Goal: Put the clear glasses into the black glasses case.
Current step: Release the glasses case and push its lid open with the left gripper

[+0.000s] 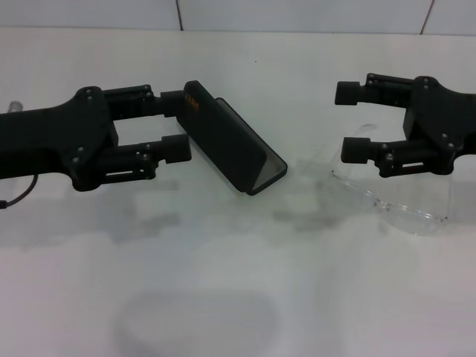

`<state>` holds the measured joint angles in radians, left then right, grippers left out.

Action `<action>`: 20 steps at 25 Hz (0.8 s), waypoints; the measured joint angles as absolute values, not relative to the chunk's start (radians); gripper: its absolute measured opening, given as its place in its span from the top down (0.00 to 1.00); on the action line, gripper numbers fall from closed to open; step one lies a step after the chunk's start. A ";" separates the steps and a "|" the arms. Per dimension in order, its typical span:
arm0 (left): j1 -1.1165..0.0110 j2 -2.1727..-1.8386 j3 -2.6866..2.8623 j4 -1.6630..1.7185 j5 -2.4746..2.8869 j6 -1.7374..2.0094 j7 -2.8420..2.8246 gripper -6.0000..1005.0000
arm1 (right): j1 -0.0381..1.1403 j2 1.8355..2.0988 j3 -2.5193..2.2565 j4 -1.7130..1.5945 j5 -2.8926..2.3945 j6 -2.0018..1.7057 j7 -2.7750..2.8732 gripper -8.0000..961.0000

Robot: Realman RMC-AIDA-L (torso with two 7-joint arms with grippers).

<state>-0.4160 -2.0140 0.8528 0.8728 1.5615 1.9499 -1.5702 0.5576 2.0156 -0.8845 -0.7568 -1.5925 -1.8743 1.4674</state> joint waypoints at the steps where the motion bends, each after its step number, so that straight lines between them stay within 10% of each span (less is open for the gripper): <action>1: -0.416 -2.014 0.853 0.873 1.562 1.946 -1.570 0.34 | 0.555 2.016 -0.884 -0.757 -1.592 -1.874 1.465 0.08; 20: -0.418 -2.019 0.851 0.865 1.556 1.902 -1.575 0.35 | 0.527 2.016 -0.861 -0.758 -1.566 -1.848 1.388 0.08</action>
